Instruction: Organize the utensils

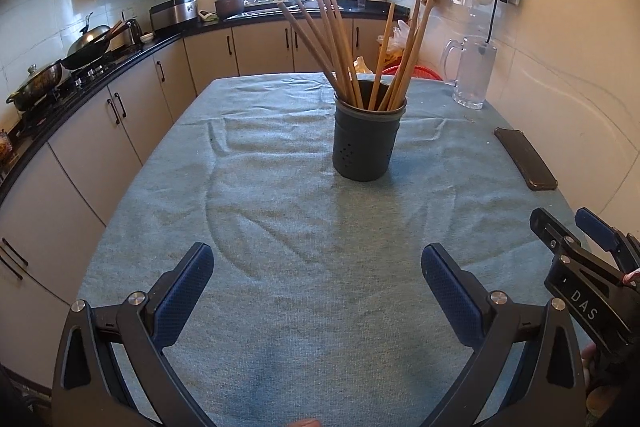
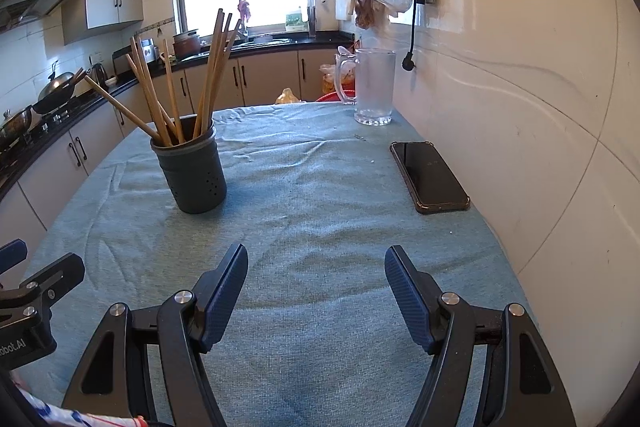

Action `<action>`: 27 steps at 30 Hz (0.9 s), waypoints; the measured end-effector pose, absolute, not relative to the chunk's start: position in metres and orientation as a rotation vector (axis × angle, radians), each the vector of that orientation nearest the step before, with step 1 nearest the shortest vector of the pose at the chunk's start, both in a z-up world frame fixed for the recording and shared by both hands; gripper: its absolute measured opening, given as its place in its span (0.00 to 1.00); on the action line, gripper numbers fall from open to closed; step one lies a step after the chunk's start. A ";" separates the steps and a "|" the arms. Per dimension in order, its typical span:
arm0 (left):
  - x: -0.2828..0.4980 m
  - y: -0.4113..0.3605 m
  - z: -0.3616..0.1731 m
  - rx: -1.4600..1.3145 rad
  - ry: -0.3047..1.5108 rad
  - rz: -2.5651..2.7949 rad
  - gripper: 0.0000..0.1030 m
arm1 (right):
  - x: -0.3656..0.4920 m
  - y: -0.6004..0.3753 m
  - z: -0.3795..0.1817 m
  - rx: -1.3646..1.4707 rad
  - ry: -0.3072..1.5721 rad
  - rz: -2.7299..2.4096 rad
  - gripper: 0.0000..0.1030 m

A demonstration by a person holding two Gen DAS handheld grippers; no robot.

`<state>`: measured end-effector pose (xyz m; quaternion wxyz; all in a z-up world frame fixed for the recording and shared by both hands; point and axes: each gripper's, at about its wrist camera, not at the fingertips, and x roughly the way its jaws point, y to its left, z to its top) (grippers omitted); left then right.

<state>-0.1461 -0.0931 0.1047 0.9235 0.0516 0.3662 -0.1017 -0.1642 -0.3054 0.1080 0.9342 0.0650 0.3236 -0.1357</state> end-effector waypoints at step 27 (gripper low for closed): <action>-0.141 -0.081 0.098 0.085 0.780 -0.196 1.00 | -0.159 -0.289 0.105 0.090 0.674 -0.265 0.73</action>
